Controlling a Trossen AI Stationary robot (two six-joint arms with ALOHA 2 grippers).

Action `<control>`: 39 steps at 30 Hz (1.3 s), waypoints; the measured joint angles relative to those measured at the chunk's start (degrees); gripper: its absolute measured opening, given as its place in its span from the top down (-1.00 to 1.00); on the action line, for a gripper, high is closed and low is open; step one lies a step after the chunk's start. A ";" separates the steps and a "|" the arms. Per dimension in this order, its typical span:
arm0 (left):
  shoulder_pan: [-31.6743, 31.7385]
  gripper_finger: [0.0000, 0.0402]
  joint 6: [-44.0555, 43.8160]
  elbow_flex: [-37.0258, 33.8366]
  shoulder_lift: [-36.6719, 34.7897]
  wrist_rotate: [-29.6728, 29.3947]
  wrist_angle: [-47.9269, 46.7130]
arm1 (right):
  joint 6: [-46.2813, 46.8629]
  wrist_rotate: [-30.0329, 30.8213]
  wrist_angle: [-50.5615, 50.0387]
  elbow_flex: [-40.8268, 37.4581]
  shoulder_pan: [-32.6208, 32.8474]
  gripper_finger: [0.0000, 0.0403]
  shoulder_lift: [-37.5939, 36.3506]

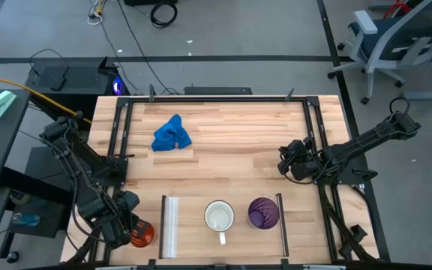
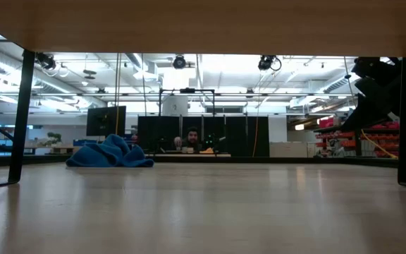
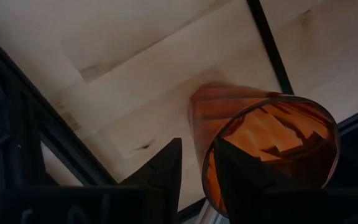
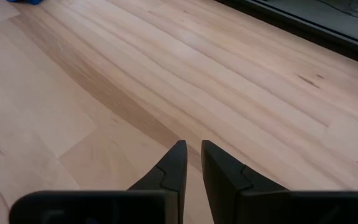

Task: Stack small to large cups/mugs on shelf
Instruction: Put the orange cup on the shelf

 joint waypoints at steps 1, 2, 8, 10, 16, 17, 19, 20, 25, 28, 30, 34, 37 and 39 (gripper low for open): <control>0.00 0.48 0.28 0.00 0.00 0.00 0.40 | 0.00 0.00 0.01 0.00 0.01 0.73 0.01; 0.00 0.48 0.41 0.00 0.00 0.00 0.60 | 0.00 0.00 0.01 0.00 0.00 0.73 0.00; 0.00 0.48 1.77 0.00 0.00 -0.08 0.71 | 0.00 0.00 0.00 0.00 0.00 0.73 0.02; 0.00 0.47 2.85 0.00 0.00 -0.14 0.74 | 0.00 0.00 0.01 0.00 0.01 0.73 0.01; 0.00 0.47 3.62 -0.03 0.00 -1.72 2.91 | 0.00 0.00 0.00 0.00 0.02 0.73 0.02; 0.00 0.47 3.70 -0.03 0.00 -1.72 3.29 | 0.00 0.00 0.01 0.00 0.02 0.73 0.00; 0.01 0.47 4.51 -0.03 0.00 -1.74 3.68 | 0.00 0.00 0.01 0.00 0.00 0.73 0.01; 0.00 0.47 4.80 -0.03 0.00 -1.74 3.48 | 0.00 0.00 0.00 0.00 0.00 0.73 0.00; 0.00 0.49 4.72 -0.03 0.00 -1.74 1.12 | 0.00 0.00 0.02 0.00 0.01 0.73 0.01; 0.00 0.48 4.49 -0.03 0.00 -1.74 1.23 | 0.00 0.00 0.00 0.00 0.00 0.73 0.02; 0.00 0.48 4.51 -0.03 0.00 -1.74 2.02 | 0.00 0.00 0.00 0.00 0.00 0.73 0.00; 0.00 0.49 5.02 -0.03 0.00 -1.76 3.17 | 0.00 -0.20 0.00 0.00 0.00 0.73 0.00; 0.01 0.52 5.02 -0.03 0.67 -1.76 2.70 | -0.01 -0.63 0.00 0.00 0.01 0.73 0.01; 0.00 0.53 5.11 -0.06 1.64 -1.65 1.95 | -0.01 -0.72 0.00 0.00 0.02 0.73 0.01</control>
